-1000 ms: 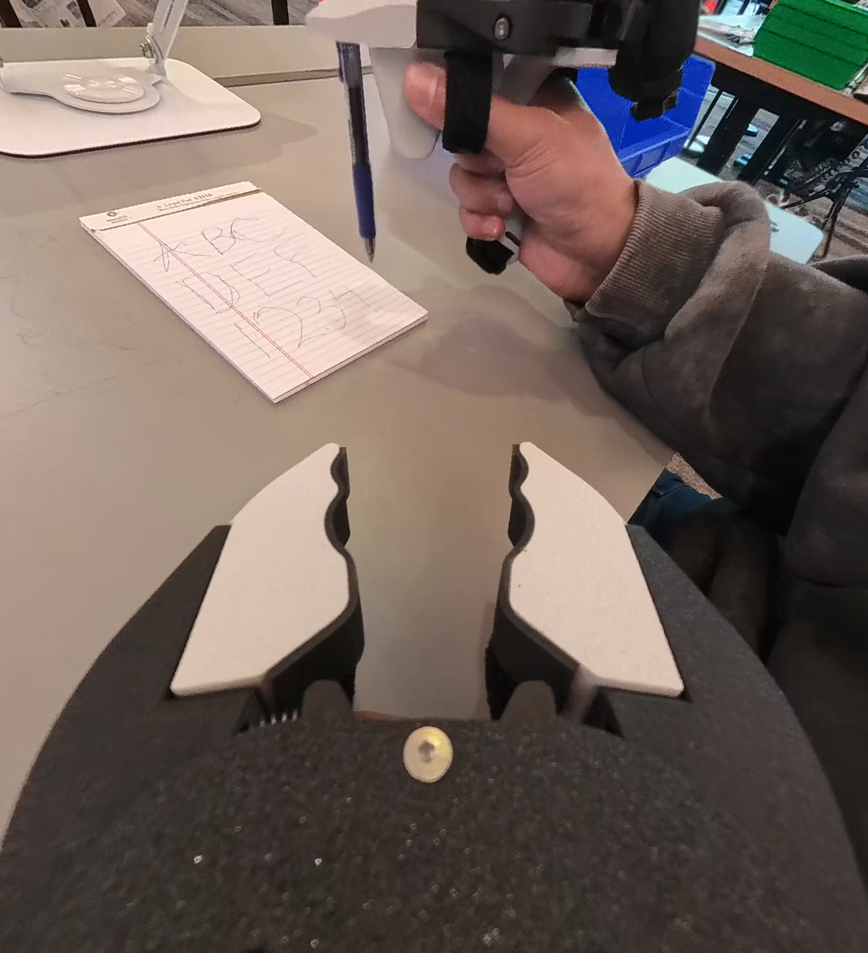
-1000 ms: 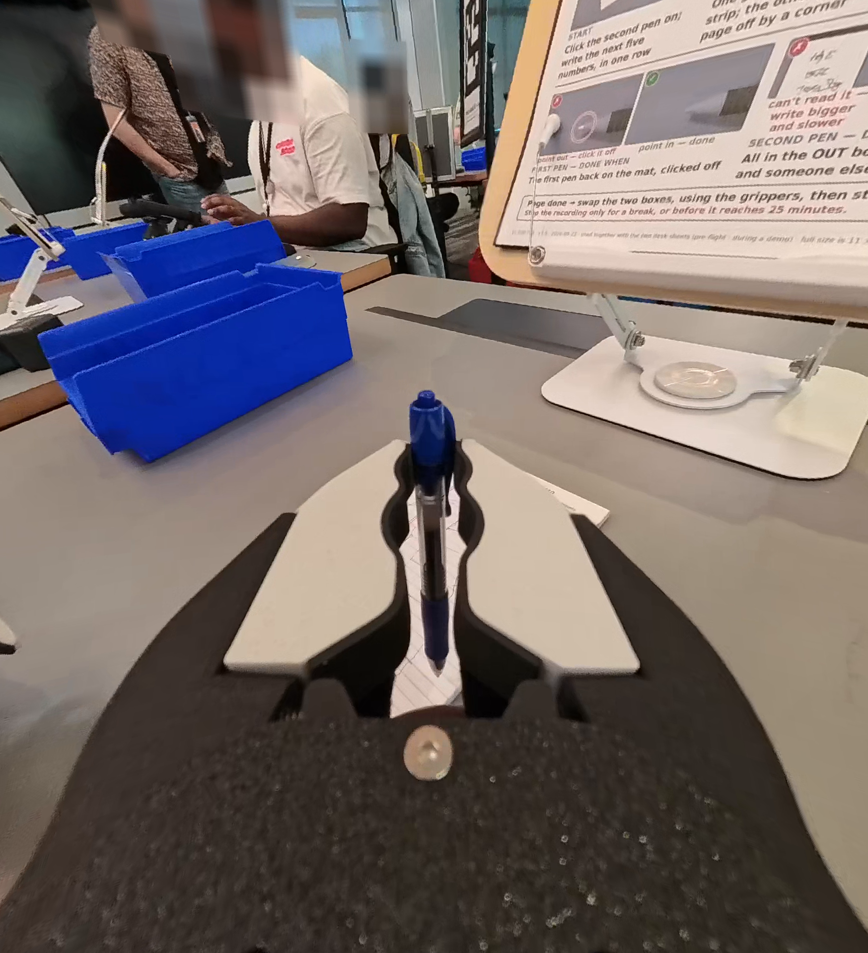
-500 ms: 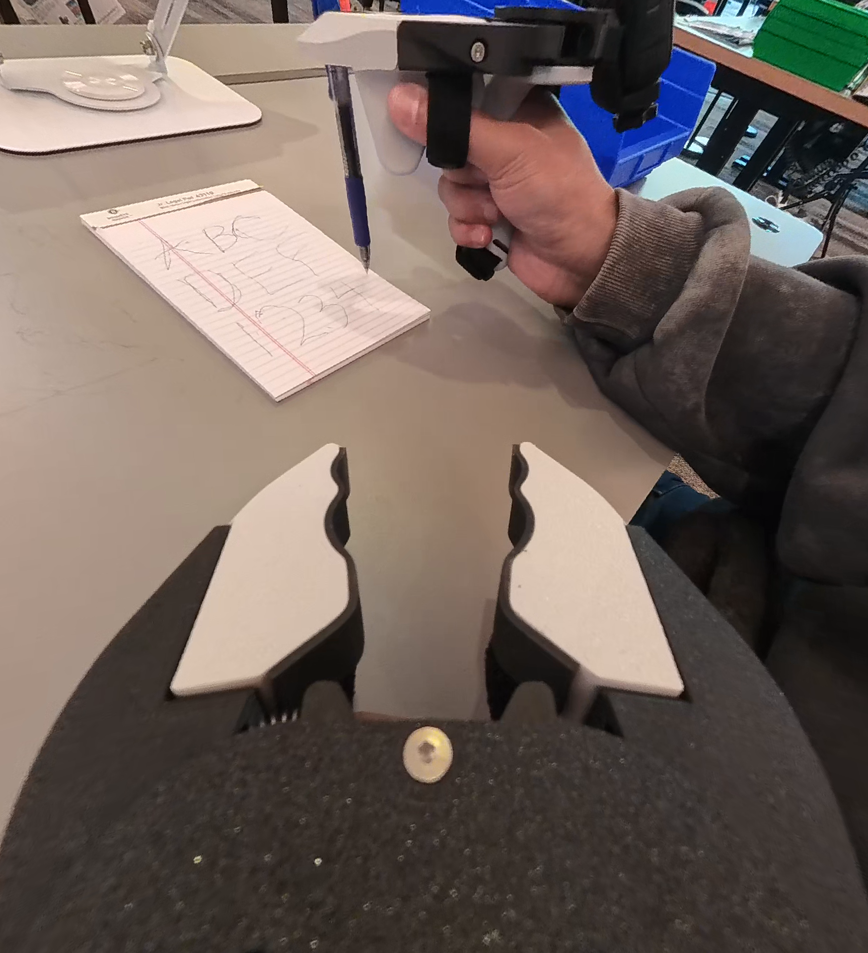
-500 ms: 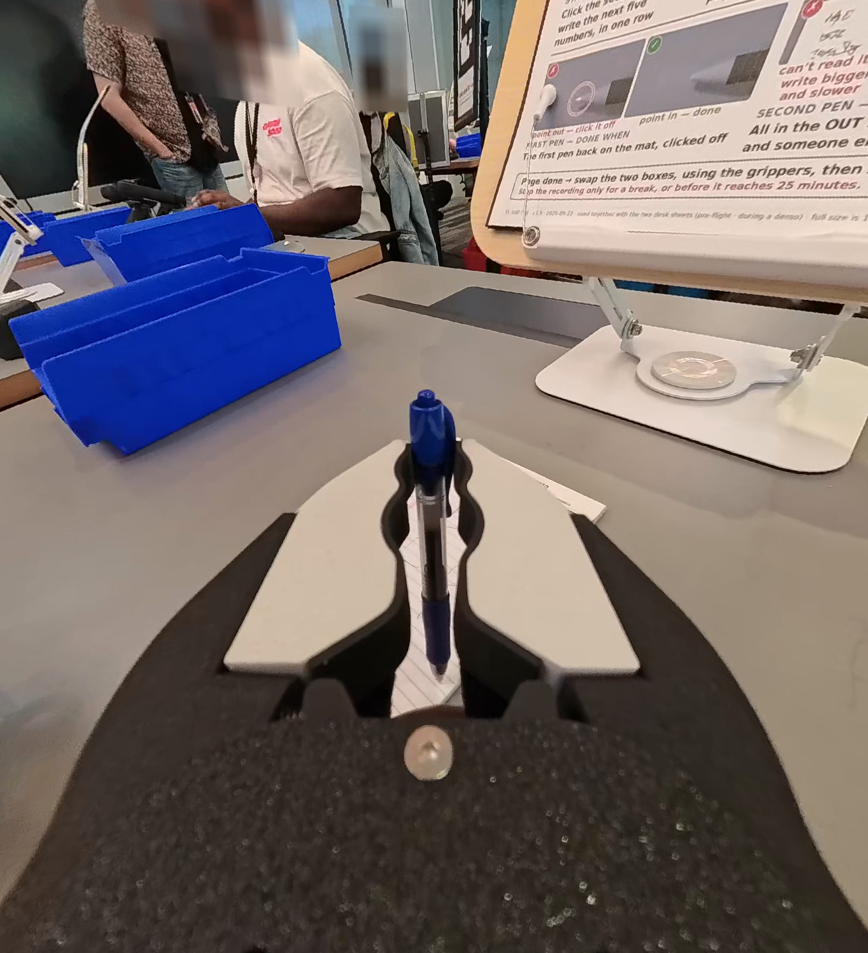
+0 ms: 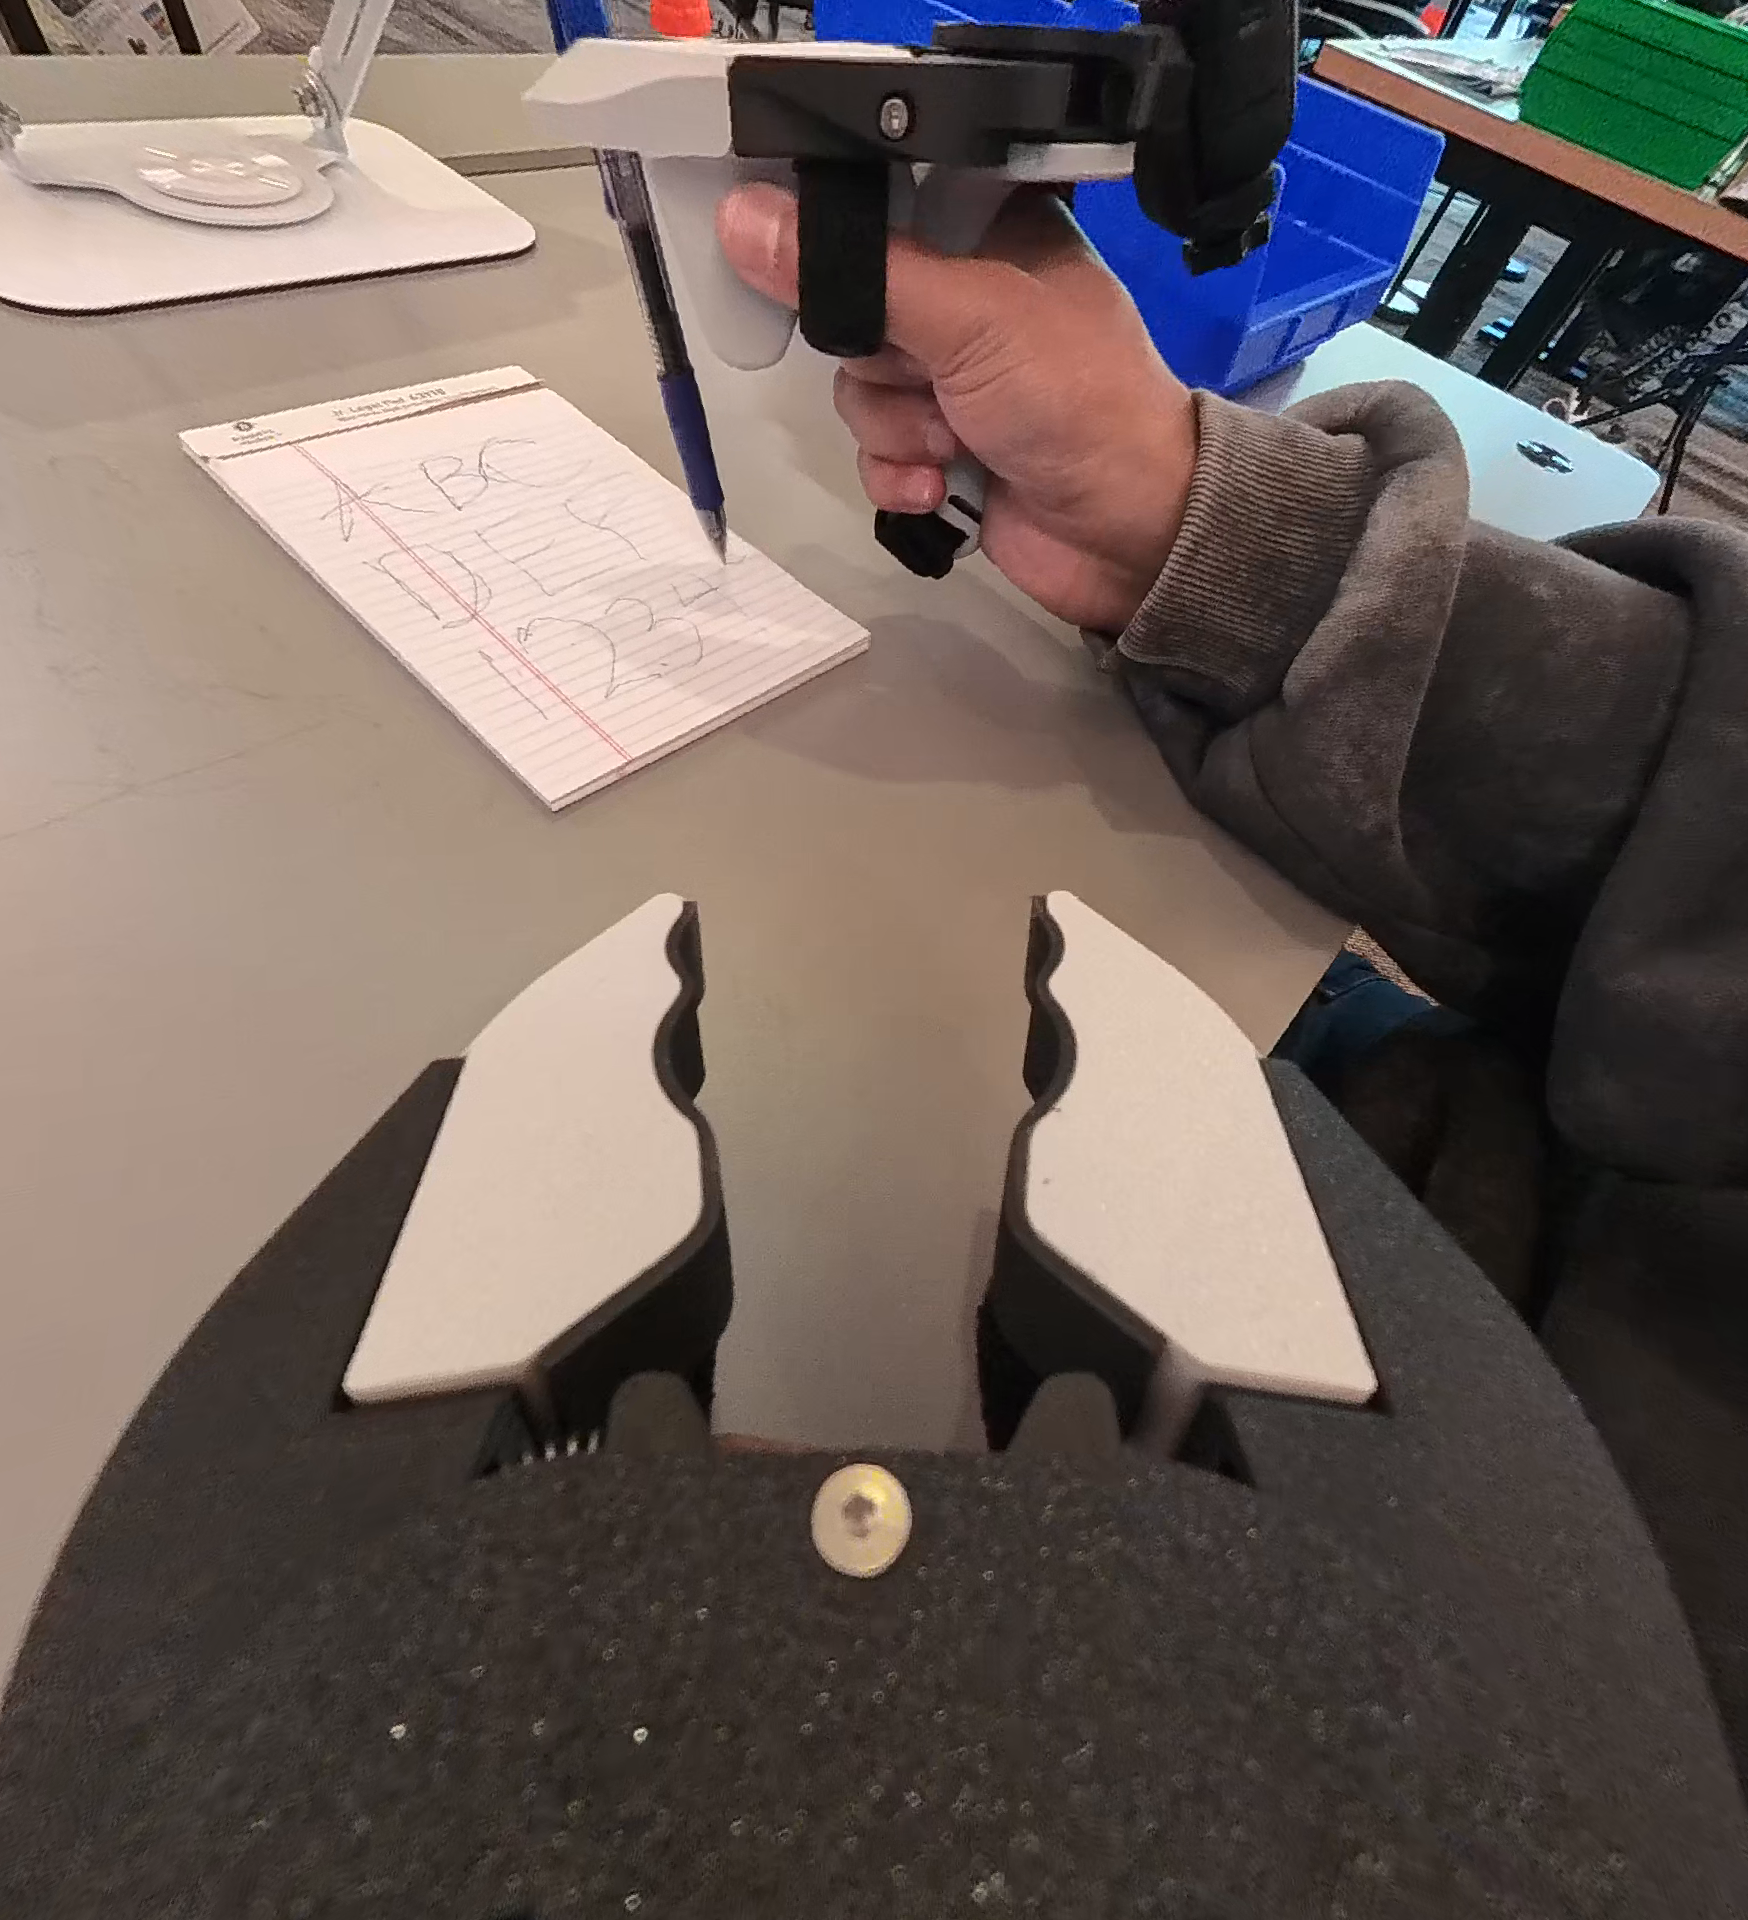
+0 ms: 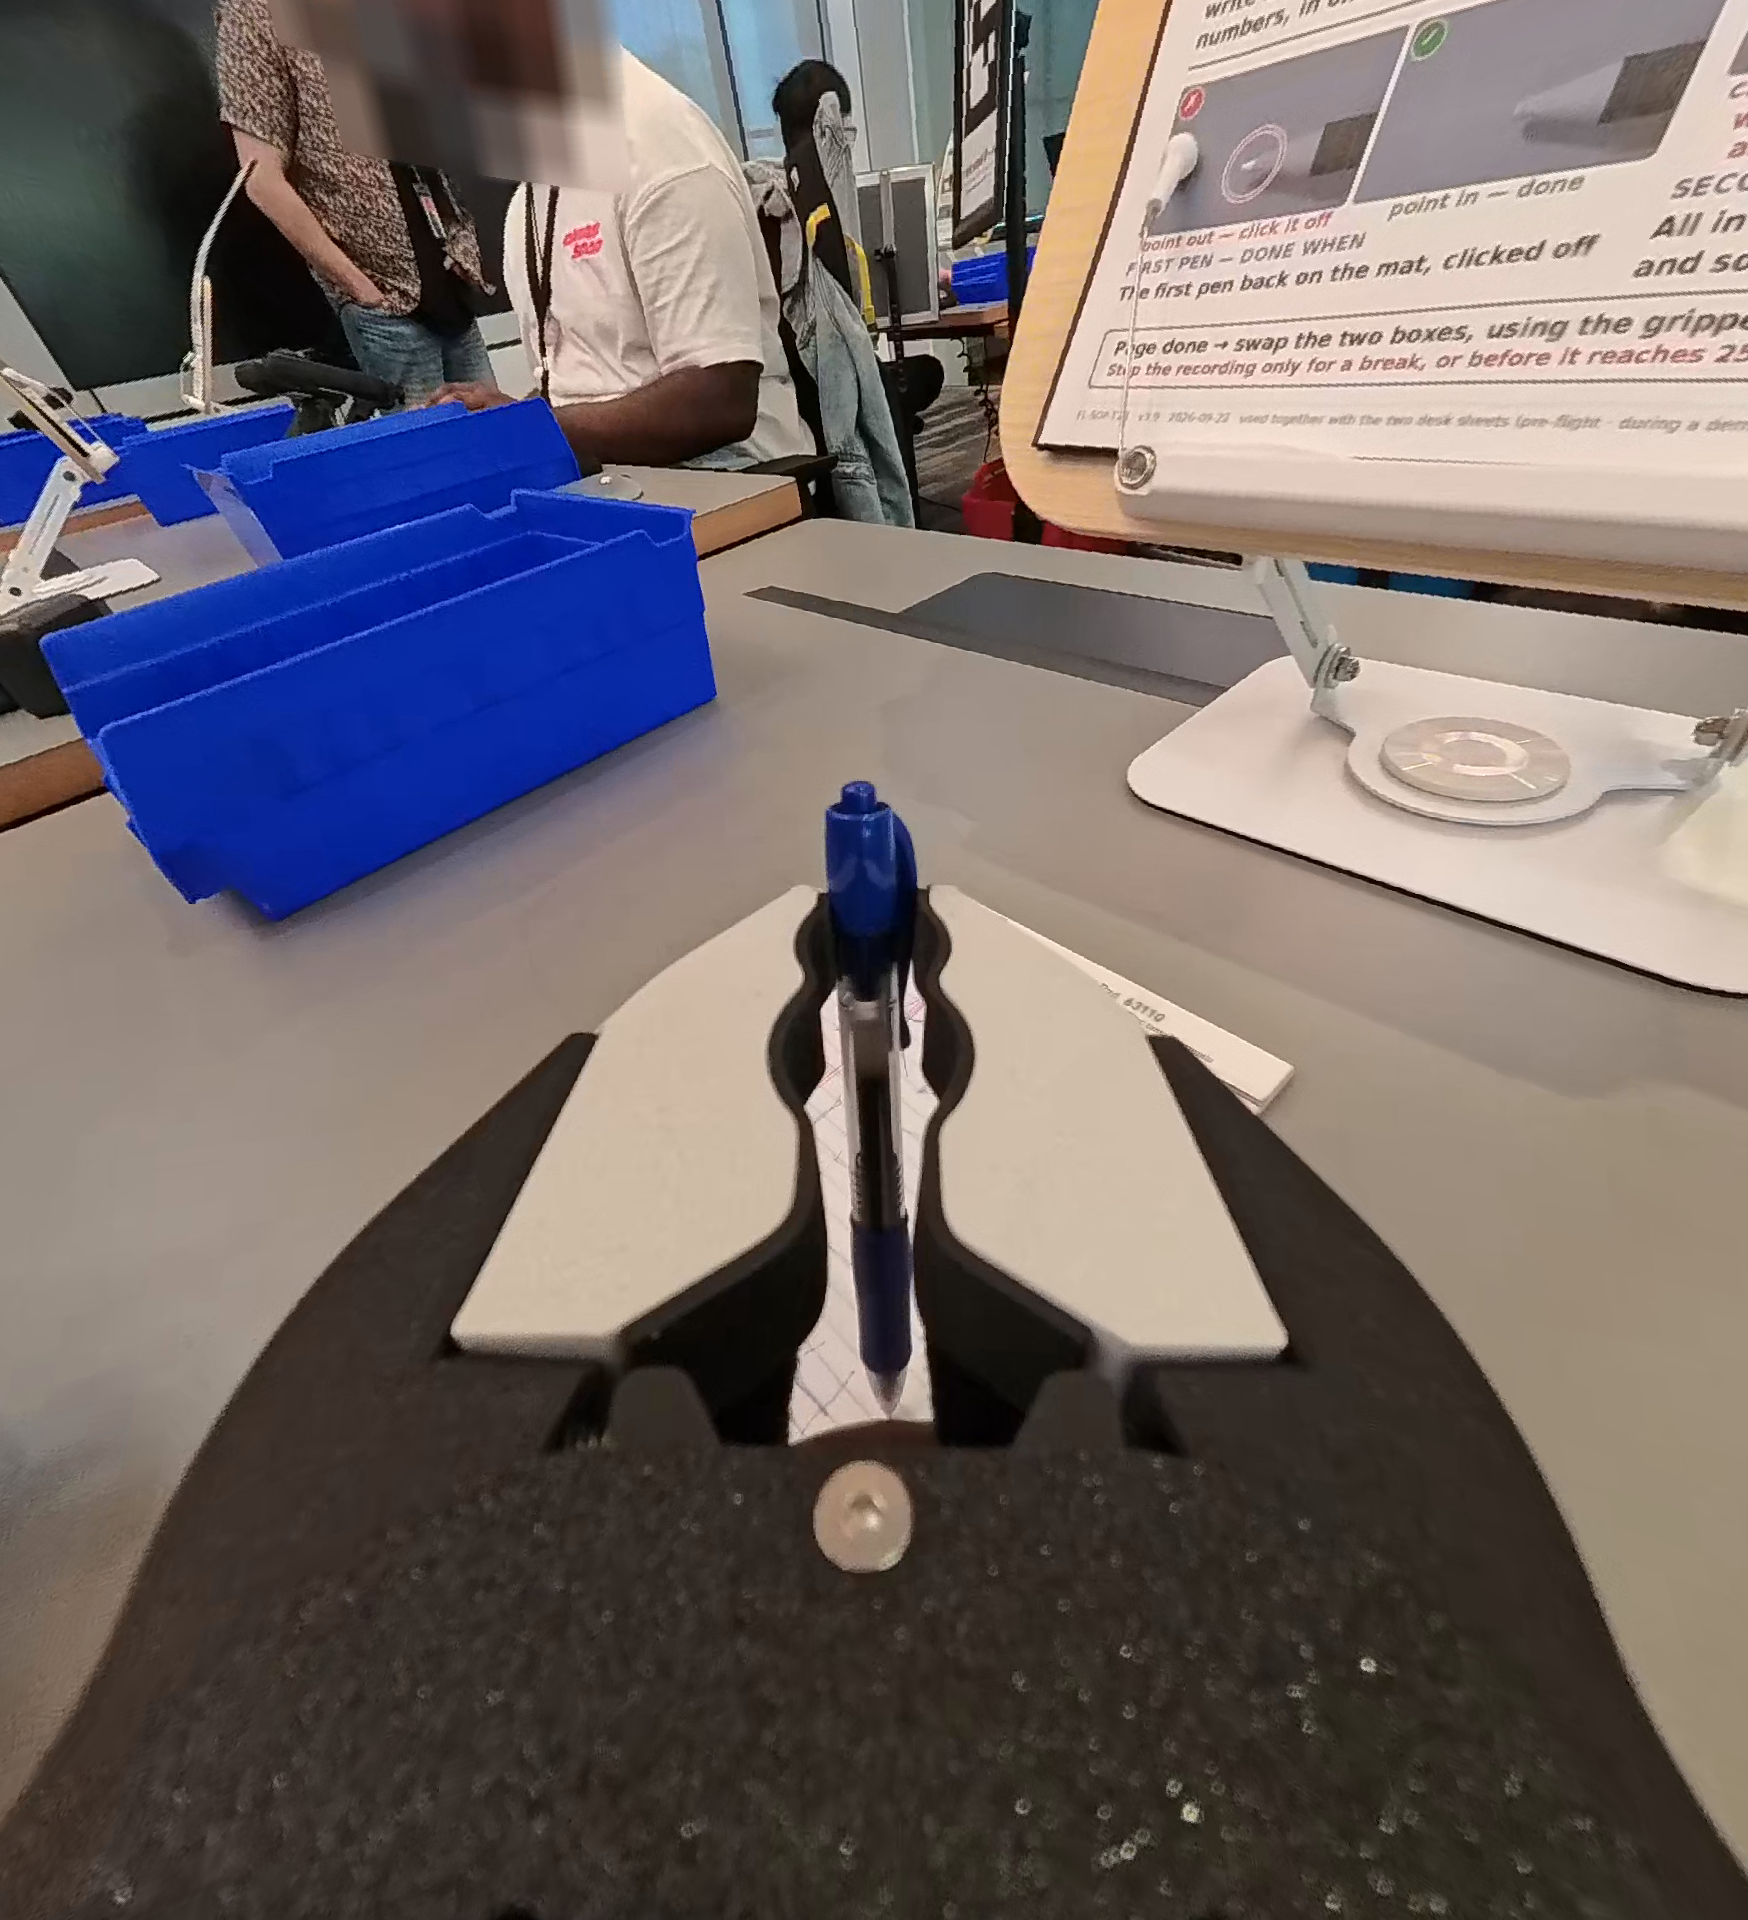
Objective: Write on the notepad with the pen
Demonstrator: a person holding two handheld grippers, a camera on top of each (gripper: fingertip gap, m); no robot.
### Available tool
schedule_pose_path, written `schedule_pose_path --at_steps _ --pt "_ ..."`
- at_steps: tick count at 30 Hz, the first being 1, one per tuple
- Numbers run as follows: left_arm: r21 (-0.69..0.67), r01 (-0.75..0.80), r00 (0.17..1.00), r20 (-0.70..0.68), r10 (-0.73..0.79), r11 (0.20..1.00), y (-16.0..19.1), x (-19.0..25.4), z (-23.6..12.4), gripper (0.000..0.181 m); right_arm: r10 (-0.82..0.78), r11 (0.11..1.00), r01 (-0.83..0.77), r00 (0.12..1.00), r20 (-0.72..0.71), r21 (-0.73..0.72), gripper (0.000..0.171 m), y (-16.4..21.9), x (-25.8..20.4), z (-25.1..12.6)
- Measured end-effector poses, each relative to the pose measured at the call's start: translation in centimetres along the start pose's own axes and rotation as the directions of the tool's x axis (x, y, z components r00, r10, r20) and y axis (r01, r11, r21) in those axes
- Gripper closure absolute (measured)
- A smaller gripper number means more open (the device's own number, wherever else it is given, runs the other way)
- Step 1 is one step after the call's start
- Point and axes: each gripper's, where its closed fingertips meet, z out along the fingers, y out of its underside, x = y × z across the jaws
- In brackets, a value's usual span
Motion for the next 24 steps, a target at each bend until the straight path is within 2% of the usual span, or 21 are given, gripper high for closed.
schedule_pose_path --at_steps 24 --pt "-0.004 -0.009 1.000 -0.001 0.009 1.000 0.0 0.2 0.0 0.122 0.002 1.000 -0.001 1.000 0.031 -0.010 0.158 0.3 -1.3 -0.2"
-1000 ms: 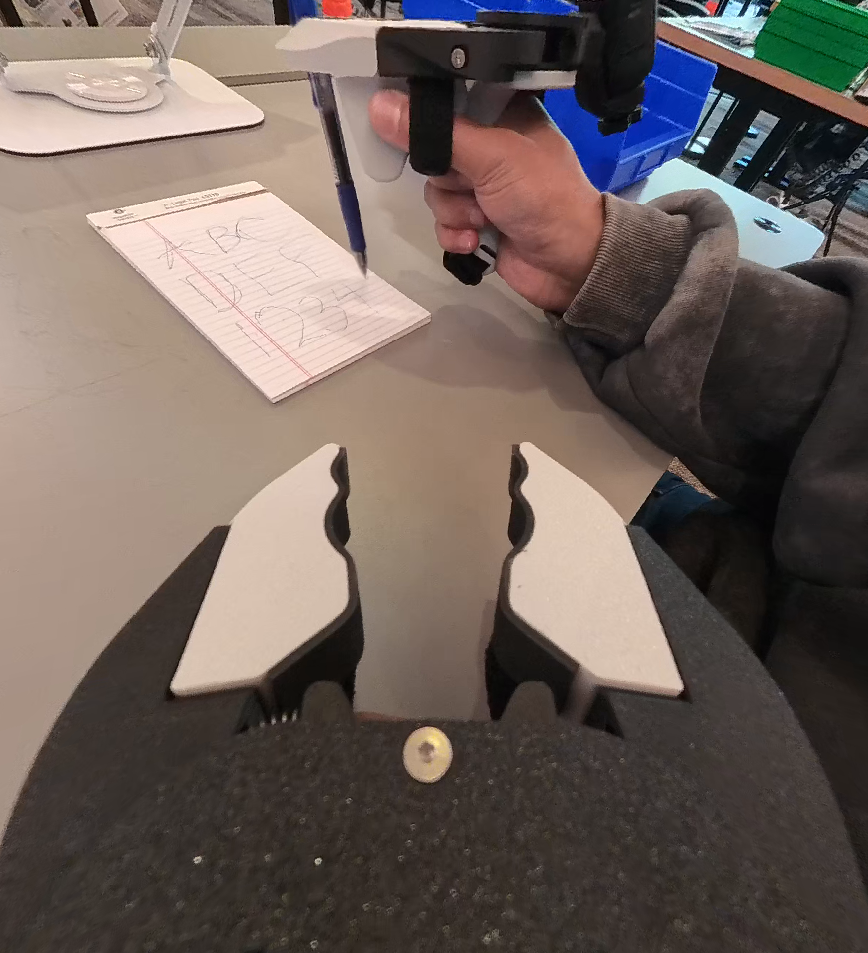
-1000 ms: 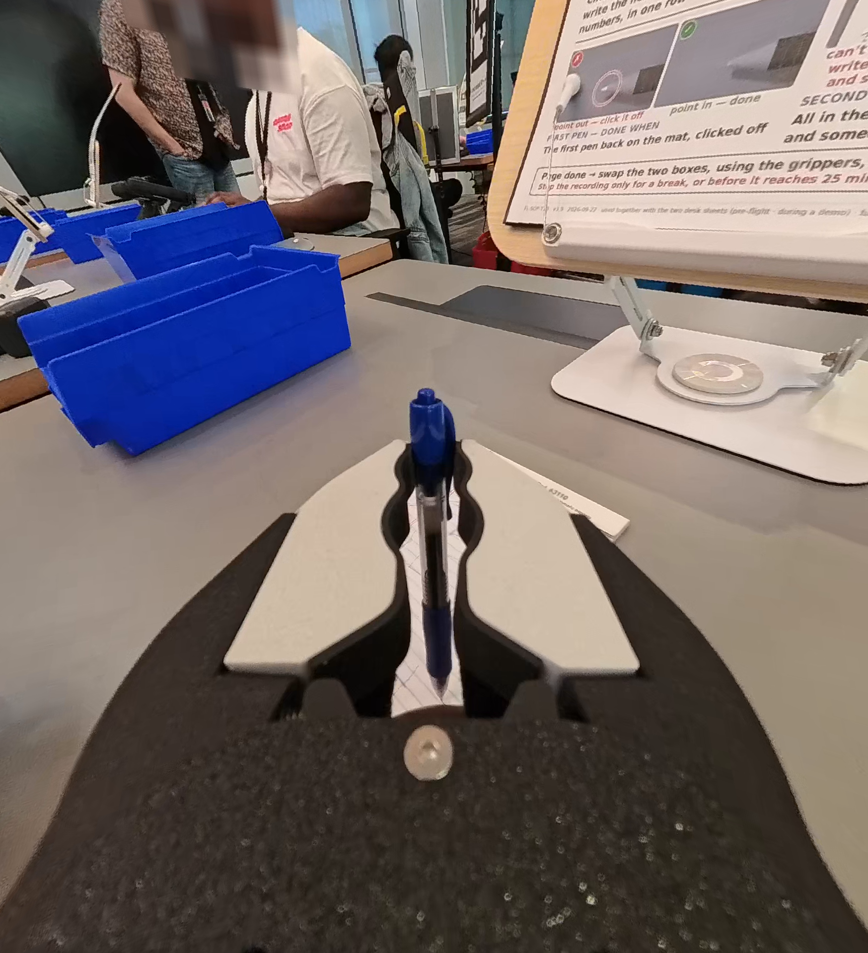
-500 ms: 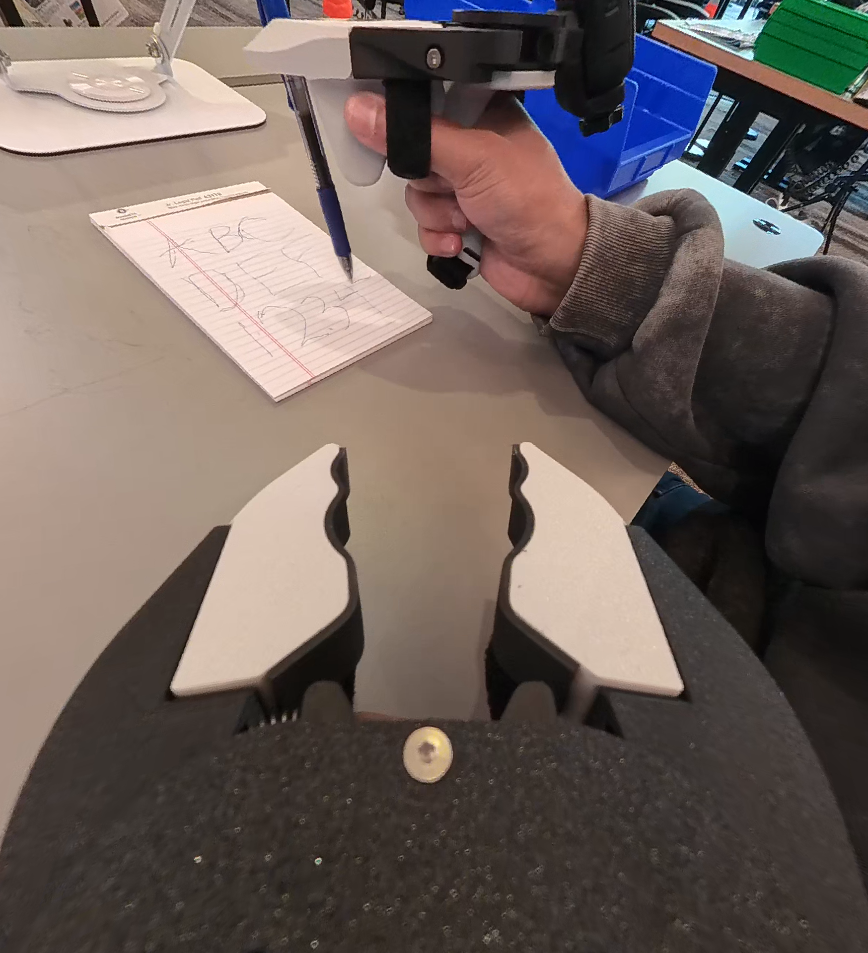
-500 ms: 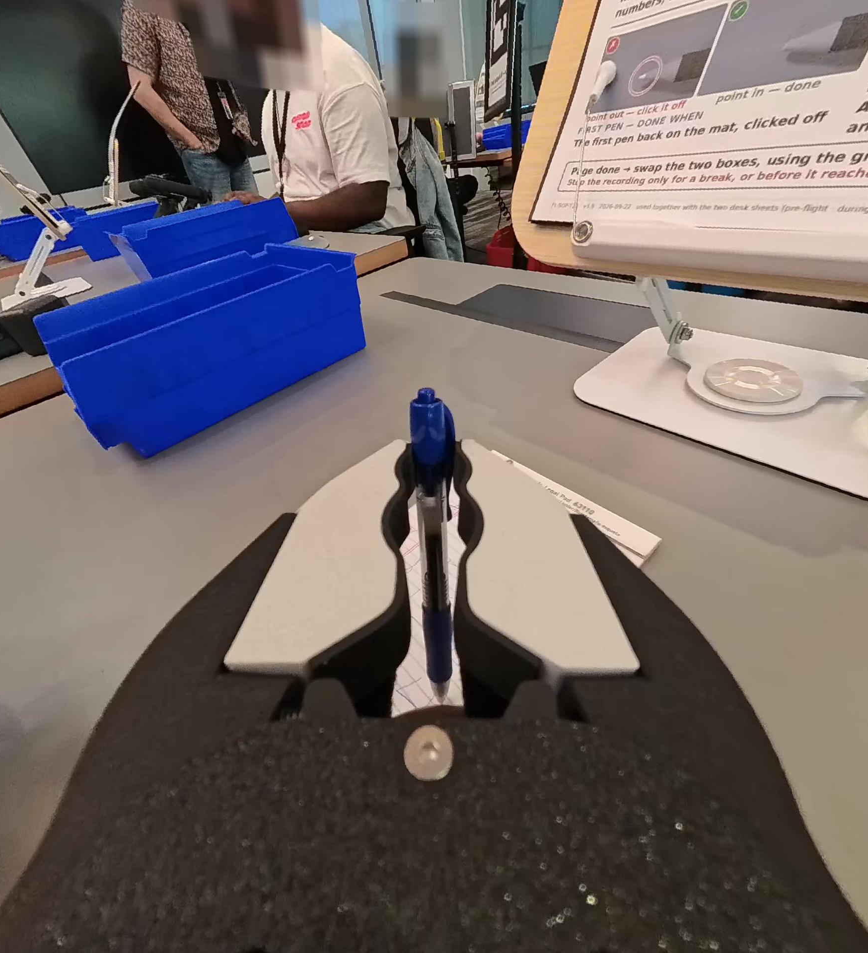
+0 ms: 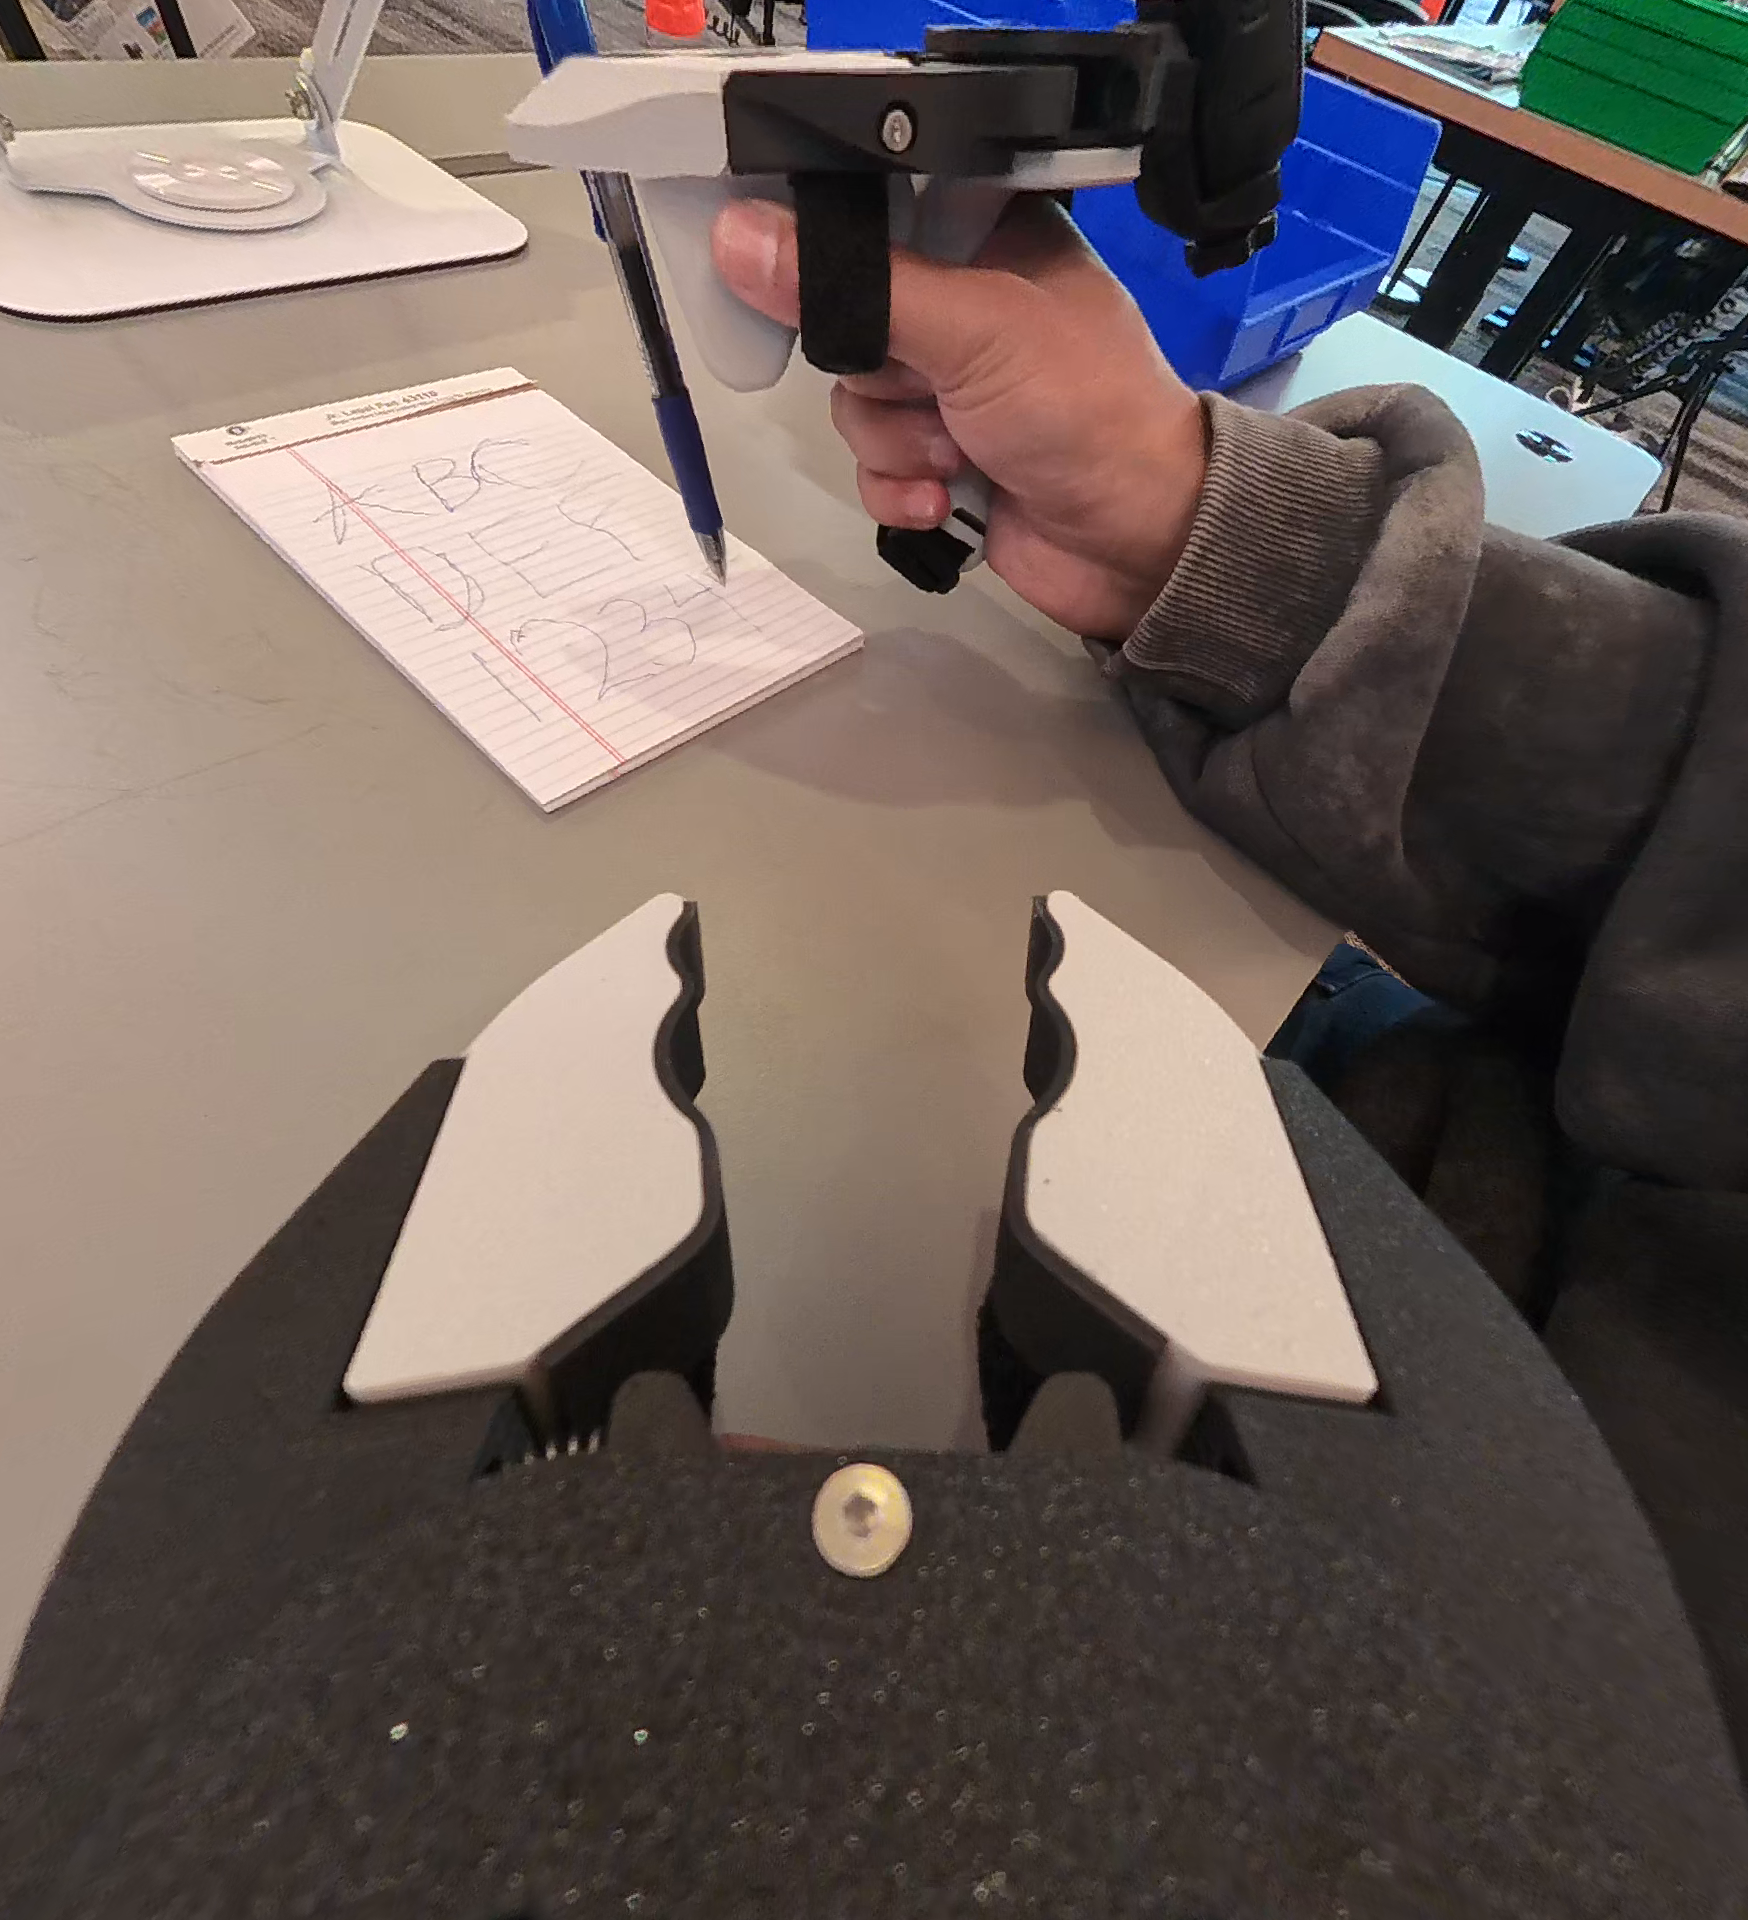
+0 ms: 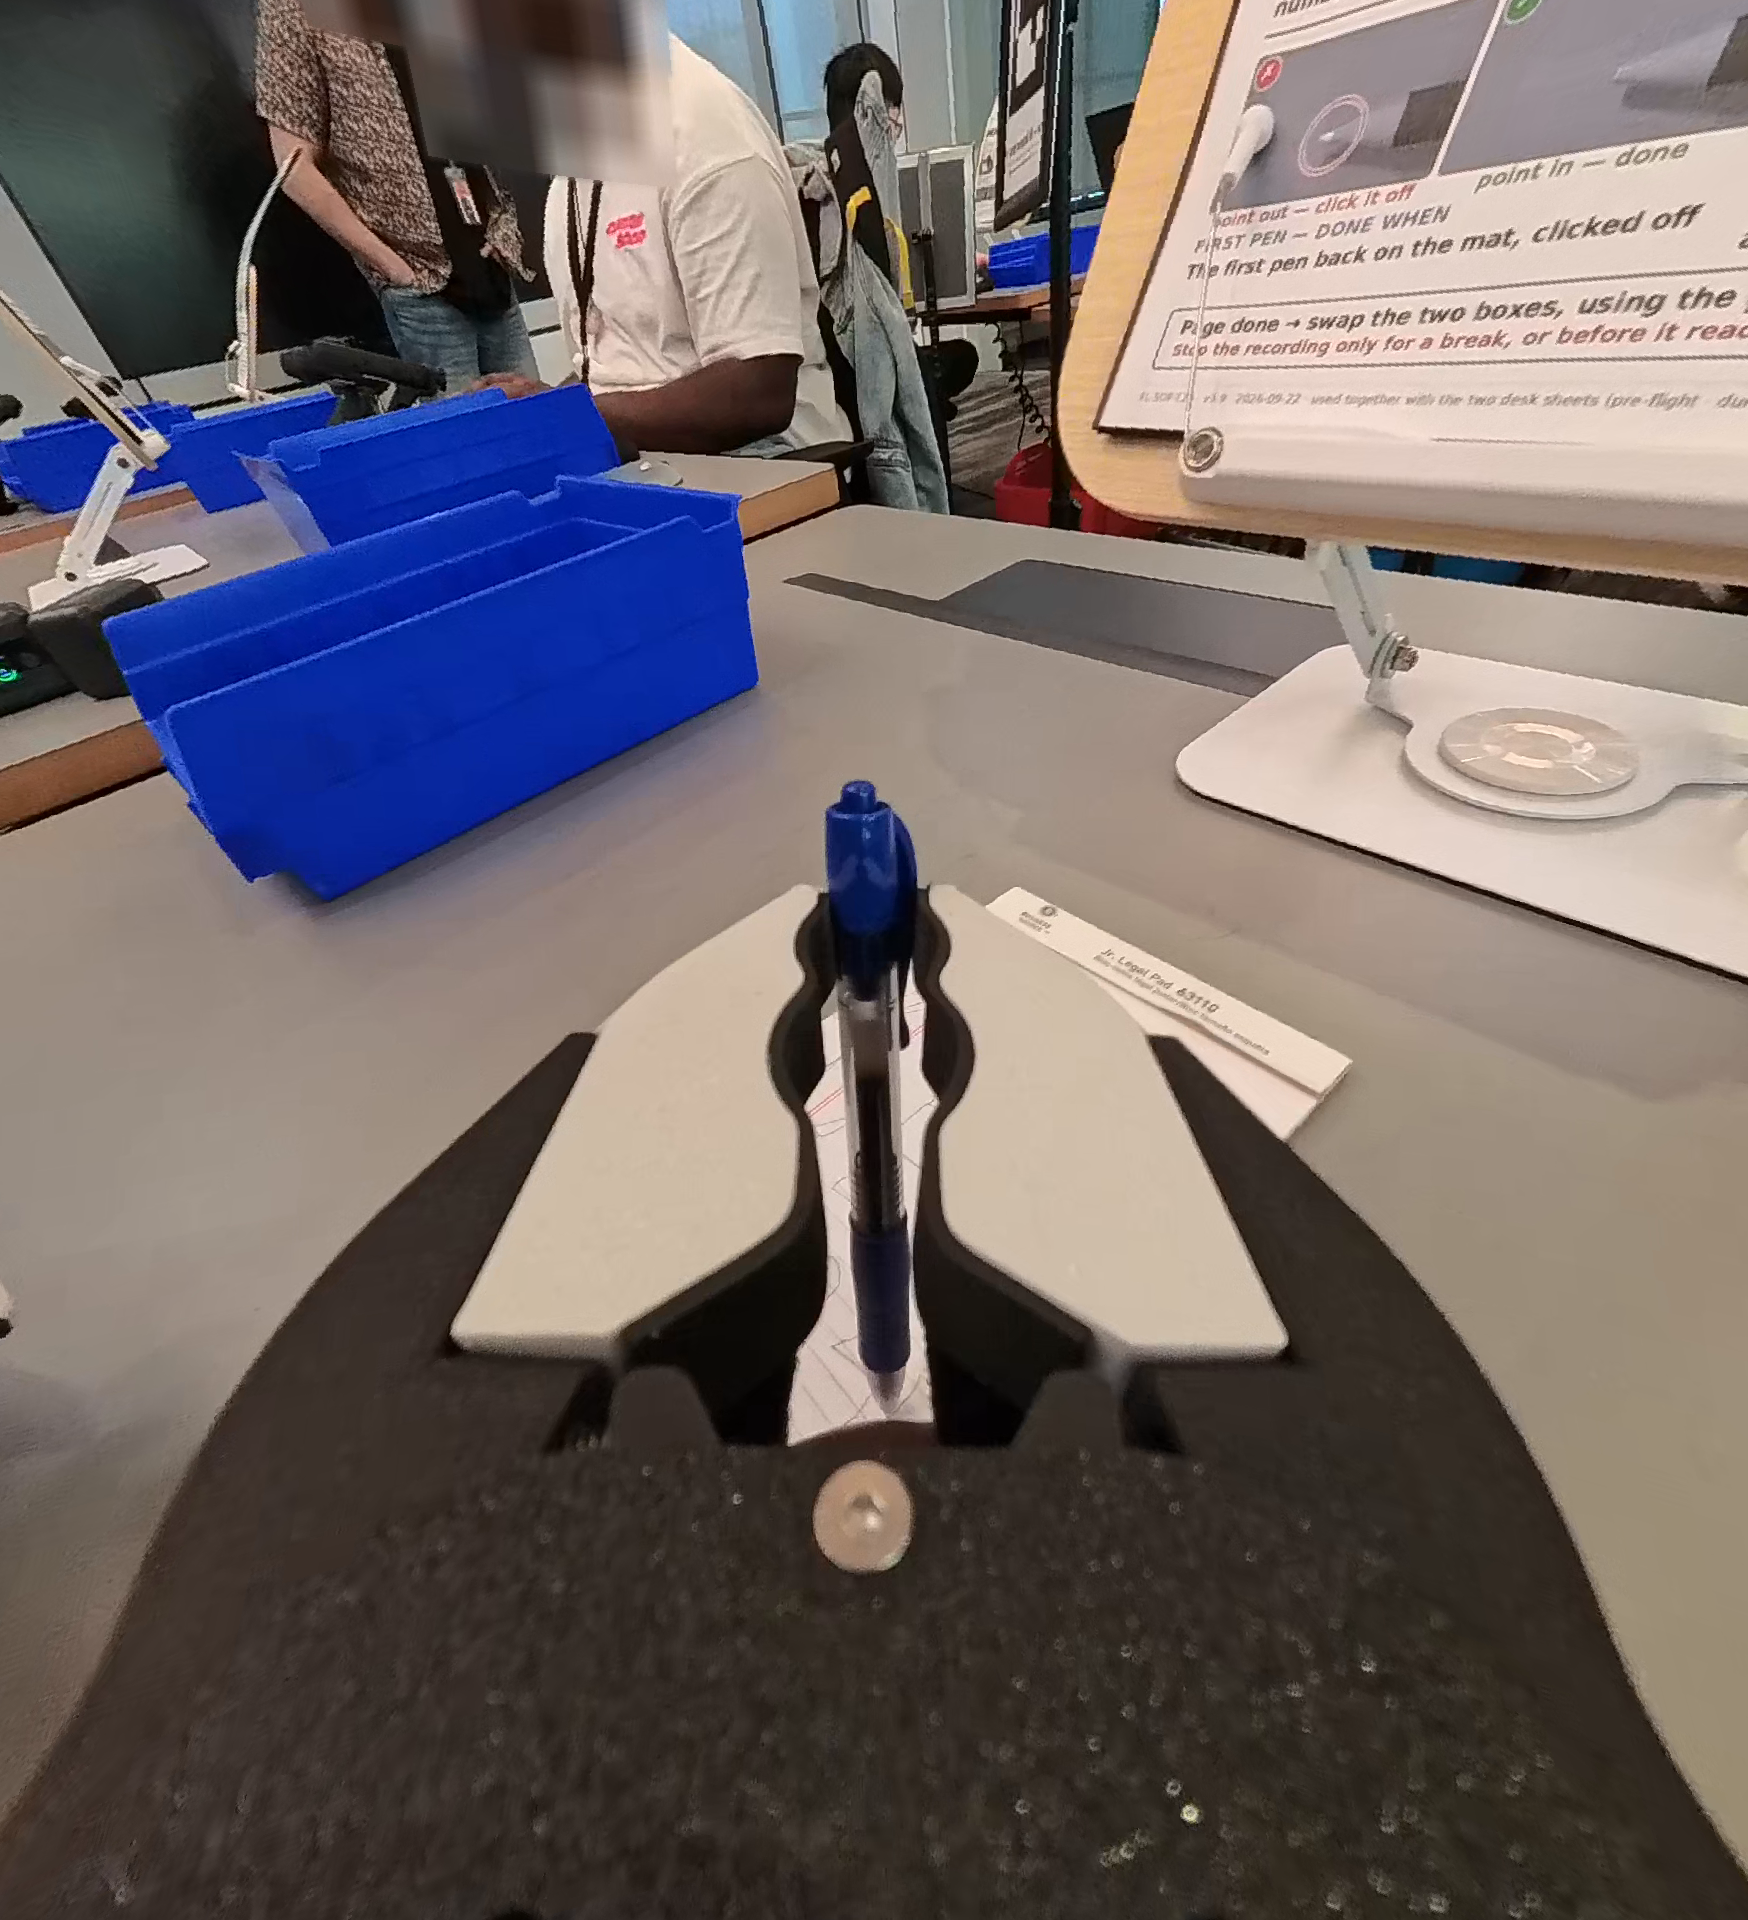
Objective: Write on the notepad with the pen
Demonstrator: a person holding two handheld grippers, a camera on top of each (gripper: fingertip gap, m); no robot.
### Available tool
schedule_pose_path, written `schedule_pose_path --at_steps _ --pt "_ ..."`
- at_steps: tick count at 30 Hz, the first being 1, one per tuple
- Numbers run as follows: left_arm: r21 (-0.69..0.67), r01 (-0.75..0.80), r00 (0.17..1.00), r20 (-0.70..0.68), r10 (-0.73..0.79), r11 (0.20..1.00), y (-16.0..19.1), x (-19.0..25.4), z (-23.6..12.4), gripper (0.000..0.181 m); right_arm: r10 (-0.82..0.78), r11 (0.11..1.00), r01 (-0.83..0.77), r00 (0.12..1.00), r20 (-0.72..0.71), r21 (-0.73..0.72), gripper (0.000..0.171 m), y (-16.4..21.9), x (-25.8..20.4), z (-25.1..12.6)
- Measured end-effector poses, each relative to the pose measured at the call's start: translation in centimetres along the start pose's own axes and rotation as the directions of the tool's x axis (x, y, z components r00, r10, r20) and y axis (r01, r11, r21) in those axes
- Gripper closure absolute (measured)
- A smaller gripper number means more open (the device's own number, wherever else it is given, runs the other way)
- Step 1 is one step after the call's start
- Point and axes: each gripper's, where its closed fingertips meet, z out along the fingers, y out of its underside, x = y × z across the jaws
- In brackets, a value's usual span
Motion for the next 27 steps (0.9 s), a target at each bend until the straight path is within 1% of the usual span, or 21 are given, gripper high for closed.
schedule_pose_path --at_steps 7,18,27 --pt "0.001 -0.005 1.000 0.002 0.005 1.000 0.0 0.1 -0.1 0.122 -0.002 1.000 0.002 1.000 0.003 0.001 0.158 0.1 -0.2 -0.1" --pt "-0.003 -0.006 1.000 0.002 0.006 1.000 0.0 0.1 0.1 0.122 0.000 1.000 0.000 1.000 -0.020 -0.003 0.157 0.0 1.2 -0.8" --pt "-0.002 -0.012 1.000 0.004 0.012 1.000 -0.1 0.2 0.1 0.122 -0.003 1.000 0.003 1.000 -0.015 -0.012 0.157 0.2 0.7 -1.5"
